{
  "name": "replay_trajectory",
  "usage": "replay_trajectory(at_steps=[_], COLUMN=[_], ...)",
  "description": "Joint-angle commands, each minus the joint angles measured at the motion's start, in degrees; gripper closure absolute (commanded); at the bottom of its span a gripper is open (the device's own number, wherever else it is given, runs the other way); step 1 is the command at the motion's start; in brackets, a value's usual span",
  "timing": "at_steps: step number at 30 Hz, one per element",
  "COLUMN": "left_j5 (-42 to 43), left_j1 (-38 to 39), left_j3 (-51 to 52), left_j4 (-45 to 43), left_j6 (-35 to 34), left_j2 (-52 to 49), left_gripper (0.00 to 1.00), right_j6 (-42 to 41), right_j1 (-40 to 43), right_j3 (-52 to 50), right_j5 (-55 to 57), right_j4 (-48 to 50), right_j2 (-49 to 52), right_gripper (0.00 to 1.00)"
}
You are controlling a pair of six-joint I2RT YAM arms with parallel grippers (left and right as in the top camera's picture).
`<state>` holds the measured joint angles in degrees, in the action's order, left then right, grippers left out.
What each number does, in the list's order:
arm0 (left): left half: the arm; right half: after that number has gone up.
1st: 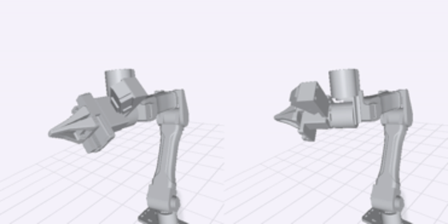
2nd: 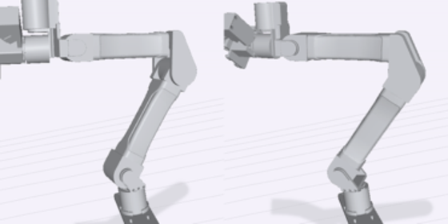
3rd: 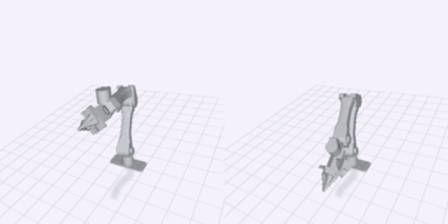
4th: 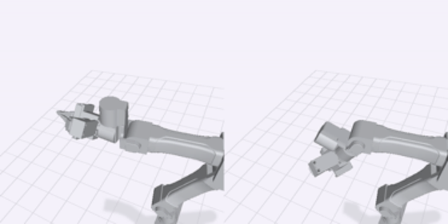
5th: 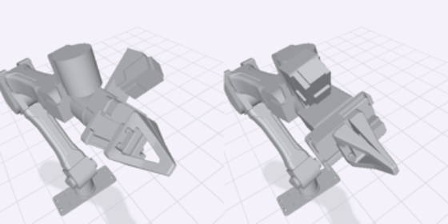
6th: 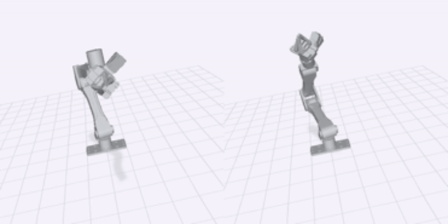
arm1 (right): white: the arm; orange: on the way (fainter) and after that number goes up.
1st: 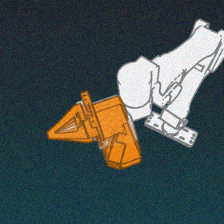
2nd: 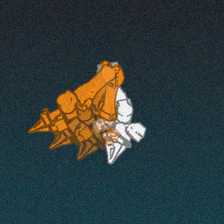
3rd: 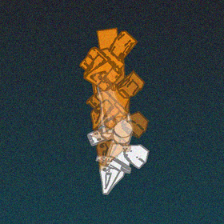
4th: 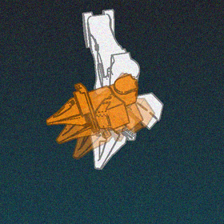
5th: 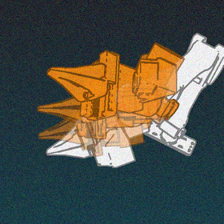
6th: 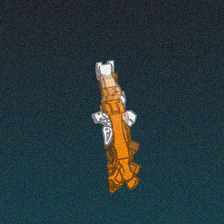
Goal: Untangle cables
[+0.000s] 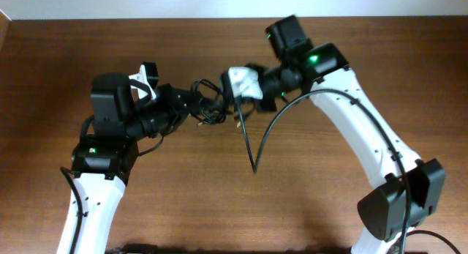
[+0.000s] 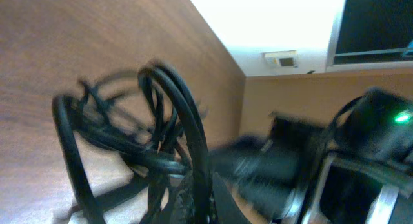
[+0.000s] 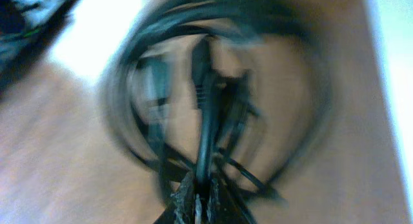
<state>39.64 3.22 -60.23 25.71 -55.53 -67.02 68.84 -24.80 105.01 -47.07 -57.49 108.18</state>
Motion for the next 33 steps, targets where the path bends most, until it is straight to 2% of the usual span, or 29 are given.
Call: replay_trajectory(at_steps=[1,3,6,9,10,11,12,13,14,15,17,21,22,23,26,30,33], left_j5=[-0.8,-1.9,-2.1,-5.9,-7.2,-7.7,-8.2,-8.6,-8.6,-8.6,-8.4,-7.2,-4.9,-1.7,0.3,0.3,0.3], left_j1=[0.1,0.1,0.1,0.0,0.0,0.0,0.0,0.0,0.0,0.0,0.0,0.1,0.1,0.1,0.1,0.1,0.1], left_j3=[-0.5,-0.5,-0.5,-0.5,-0.5,-0.5,-0.5,-0.5,-0.5,-0.5,-0.5,-0.5,-0.5,-0.5,-0.5,-0.5,-0.5], left_j4=[2.3,4.2,5.7,10.0,11.0,11.0,11.1,11.0,11.0,11.0,10.9,8.0,6.2,3.5,0.0,0.0,-0.2], left_j6=[1.9,3.6,6.3,6.4,7.0,8.8,10.7,14.1,16.5,20.7,28.7,37.3,38.8,39.2,39.1,39.1,39.1], left_j2=[0.2,0.2,0.2,0.2,0.2,0.2,0.2,0.2,0.2,0.2,0.2,0.2,0.2,0.2,0.2,0.2,0.2], left_gripper=[0.89,0.83,0.81,0.72,0.64,0.51,0.47,0.34,0.29,0.23,0.22,0.21,0.14,0.0,0.01,0.01,0.01], right_j6=[-16.0,-19.0,-21.7,-25.0,-25.0,-25.0,-25.0,-26.0,-27.7,-31.1,-39.8,-61.0,-65.0,-66.9,-67.9,-67.9,-67.8], right_j1=[5.5,8.8,12.0,14.2,14.3,14.3,14.3,14.3,14.3,14.3,14.3,13.6,13.3,12.8,11.1,7.3,4.5], right_j3=[0.8,0.8,0.8,0.8,0.8,0.8,0.8,0.8,0.8,0.8,0.8,0.8,0.8,0.8,0.8,0.8,0.8], right_j5=[-3.4,-6.4,-7.2,-7.5,-7.9,-7.8,-7.9,-9.8,-11.7,-15.2,-20.4,-24.7,-24.7,-24.7,-24.9,-24.2,-19.3], right_j4=[5.2,6.7,6.8,7.0,6.9,7.0,7.4,9.0,10.6,14.4,22.4,35.8,37.3,37.7,36.3,36.1,36.1], right_j2=[-2.9,-4.4,-6.5,-8.4,-9.0,-9.7,-10.1,-10.8,-11.1,-11.6,-11.8,-11.8,-11.8,-11.8,-11.8,-11.8,-11.8], right_gripper=[0.96,0.96,0.96,0.96,0.96,0.96,0.96,0.96,0.96,0.96,0.96,0.96,0.96,0.96,0.96,0.96,0.96])
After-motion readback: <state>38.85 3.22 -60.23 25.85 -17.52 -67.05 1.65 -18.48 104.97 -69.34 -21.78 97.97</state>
